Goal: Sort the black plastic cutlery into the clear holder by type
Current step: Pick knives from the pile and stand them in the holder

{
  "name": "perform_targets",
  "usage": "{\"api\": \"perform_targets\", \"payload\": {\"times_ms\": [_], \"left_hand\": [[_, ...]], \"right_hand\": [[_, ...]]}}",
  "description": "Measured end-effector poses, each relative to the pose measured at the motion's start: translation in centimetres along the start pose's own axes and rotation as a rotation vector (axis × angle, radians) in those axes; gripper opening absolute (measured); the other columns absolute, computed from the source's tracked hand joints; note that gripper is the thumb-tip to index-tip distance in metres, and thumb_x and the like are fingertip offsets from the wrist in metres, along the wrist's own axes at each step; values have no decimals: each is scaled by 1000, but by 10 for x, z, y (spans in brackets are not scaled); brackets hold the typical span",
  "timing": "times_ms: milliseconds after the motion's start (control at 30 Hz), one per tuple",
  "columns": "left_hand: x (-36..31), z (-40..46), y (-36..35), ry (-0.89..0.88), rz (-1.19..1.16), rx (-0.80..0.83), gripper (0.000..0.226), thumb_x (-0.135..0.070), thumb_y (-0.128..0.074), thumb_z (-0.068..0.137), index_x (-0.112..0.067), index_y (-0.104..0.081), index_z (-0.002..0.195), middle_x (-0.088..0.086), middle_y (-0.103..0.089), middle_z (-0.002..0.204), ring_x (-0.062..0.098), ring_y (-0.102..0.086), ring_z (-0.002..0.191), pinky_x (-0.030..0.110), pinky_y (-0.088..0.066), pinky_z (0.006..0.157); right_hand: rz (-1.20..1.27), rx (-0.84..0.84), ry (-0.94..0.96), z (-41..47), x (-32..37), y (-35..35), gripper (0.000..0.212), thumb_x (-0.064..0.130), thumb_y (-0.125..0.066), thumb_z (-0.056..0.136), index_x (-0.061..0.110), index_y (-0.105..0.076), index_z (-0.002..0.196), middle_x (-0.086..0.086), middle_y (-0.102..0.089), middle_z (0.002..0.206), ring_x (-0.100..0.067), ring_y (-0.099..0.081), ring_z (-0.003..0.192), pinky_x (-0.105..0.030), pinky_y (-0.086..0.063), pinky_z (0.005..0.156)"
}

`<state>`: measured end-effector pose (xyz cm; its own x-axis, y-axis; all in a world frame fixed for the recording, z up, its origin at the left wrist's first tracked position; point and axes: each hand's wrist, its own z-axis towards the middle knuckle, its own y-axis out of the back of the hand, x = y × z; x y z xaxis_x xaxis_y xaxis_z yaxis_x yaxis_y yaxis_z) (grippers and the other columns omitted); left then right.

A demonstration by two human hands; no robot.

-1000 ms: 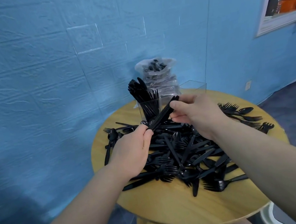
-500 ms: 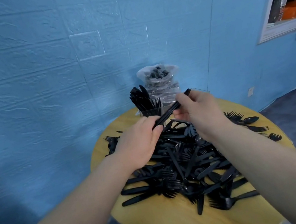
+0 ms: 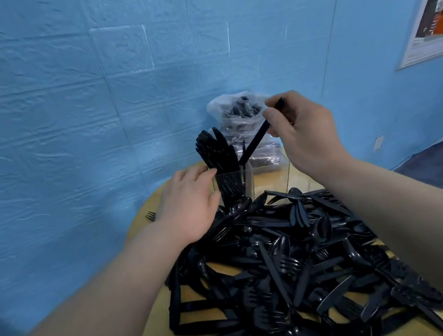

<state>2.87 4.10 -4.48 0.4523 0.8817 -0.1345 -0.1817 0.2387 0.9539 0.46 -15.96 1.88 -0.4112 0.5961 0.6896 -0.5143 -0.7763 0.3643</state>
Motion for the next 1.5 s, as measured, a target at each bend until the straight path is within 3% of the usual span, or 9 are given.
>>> {"api": "perform_targets", "payload": {"times_ms": [167,300,500,600,667,800,967,1333,1500], "left_hand": [[5,3,-11,-16,-23,-30,48,-33,-40,98,-26,-34,146,-9,-37,149,23,-29,132,40,-31,108],[7,4,-13,-29,-35,-63,49,-30,-40,98,-27,-34,146,-11,-36,149,20,-29,131,37,-31,108],[9,-6,-7,-34,-83,-62,51,-22,-41,98,-28,-31,147,-13,-36,149,20,-30,129,34,-30,107],[14,-25,0,-20,-152,-128,48,-13,-43,97,-27,-40,143,-11,-43,144,19,-33,127,30,-27,105],[22,-44,-3,31,-218,-188,42,-10,-43,96,-25,-52,135,-10,-50,138,20,-37,124,29,-28,103],[40,-92,-27,210,-316,-253,32,-10,-46,96,-25,-67,116,-7,-58,127,19,-40,118,25,-28,98],[38,-123,-44,364,-388,-264,28,-24,-53,94,-23,-63,120,-5,-51,133,17,-34,124,27,-26,105],[34,-128,-45,171,-207,-37,41,-42,-47,93,-41,-47,134,-15,-32,147,11,-18,136,38,-21,109],[33,-128,-44,139,-196,17,51,-53,-47,90,-40,-40,140,-12,-28,151,12,-16,139,41,-21,112]], "right_hand": [[-215,178,109,5,-6,-24,22,27,-57,94,11,-65,107,-2,-66,81,-23,-62,78,-38,-49,78],[-459,317,183,2,-21,-43,33,28,-58,94,9,-62,121,-10,-61,118,-26,-56,107,-29,-39,90],[-502,385,204,-9,-24,-49,53,33,-61,90,12,-48,137,-9,-33,147,-25,-39,131,-38,-34,109],[-435,243,267,-22,-17,-39,47,22,-64,89,14,-52,134,-6,-40,142,-20,-50,118,-29,-39,97],[-408,230,292,-37,-13,-35,33,17,-64,88,13,-63,120,-4,-54,121,-22,-58,99,-30,-45,89],[-414,500,340,-79,-7,-43,10,18,-67,85,18,-73,93,3,-62,84,-21,-50,83,-35,-45,75],[-493,724,276,-116,2,-66,17,41,-63,85,25,-70,88,9,-58,81,-16,-44,89,-27,-40,82],[-691,658,122,-108,-16,-36,14,38,-62,85,26,-69,87,4,-61,88,-23,-49,98,-36,-41,91],[-719,734,129,-113,-15,-31,30,50,-64,82,26,-67,100,5,-57,97,-15,-34,100,-25,-34,85]]}}
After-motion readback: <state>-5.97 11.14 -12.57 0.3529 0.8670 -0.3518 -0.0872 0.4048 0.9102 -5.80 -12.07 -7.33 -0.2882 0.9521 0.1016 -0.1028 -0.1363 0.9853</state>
